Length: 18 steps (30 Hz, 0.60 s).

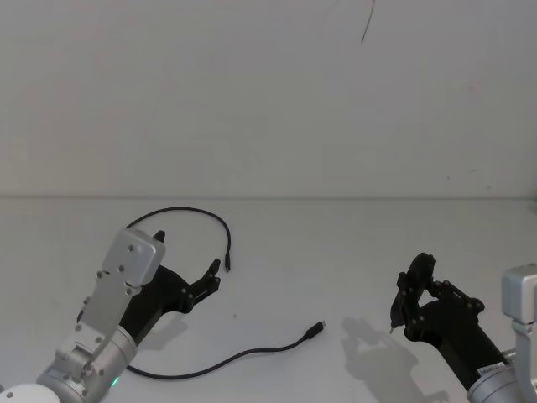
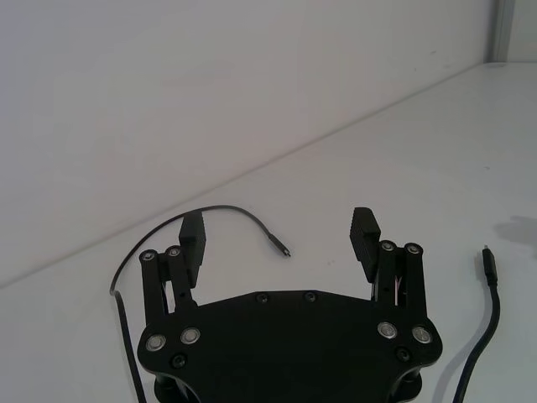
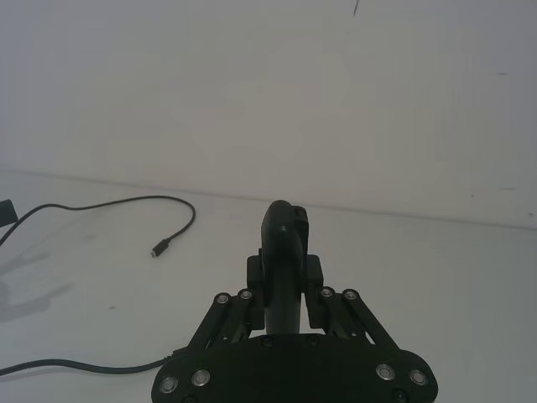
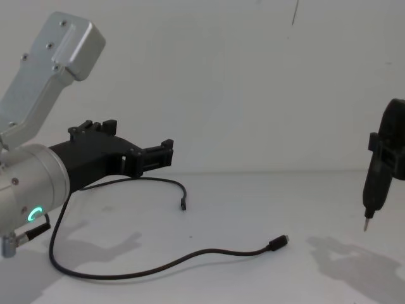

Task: Pick up the data cable with the one hand.

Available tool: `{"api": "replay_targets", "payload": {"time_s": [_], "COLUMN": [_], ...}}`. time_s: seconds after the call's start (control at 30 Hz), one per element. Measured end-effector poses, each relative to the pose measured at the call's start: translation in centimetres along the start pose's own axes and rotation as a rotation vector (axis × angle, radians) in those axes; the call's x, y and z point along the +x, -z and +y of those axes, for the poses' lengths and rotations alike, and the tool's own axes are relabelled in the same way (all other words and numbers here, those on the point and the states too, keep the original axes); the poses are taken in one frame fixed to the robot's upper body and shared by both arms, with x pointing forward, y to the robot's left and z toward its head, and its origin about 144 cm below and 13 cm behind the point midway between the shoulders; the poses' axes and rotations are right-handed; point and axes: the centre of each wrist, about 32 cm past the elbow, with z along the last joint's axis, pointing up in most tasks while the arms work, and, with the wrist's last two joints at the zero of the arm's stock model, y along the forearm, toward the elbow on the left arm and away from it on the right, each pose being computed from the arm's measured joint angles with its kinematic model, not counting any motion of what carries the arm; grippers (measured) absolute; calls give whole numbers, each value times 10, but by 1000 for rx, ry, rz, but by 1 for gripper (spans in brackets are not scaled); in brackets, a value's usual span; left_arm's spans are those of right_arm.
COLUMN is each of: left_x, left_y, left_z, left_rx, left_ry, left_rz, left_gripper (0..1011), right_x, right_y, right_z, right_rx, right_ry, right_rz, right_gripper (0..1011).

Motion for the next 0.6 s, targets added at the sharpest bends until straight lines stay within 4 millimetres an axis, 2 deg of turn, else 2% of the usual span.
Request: {"api": "replay_targets", "payload": {"time_s": [0.6], "left_x": [0], "left_y": [0], "left_z": [0], "left_rx": [0], "left_ry": [0], "left_rz": [0], "left_gripper": [1001], "right_x": [0], "right_y": [0], "right_z": [0], "right_rx": [0], "right_ry": [0], "right_rz": [0], "right_gripper": [263]}}
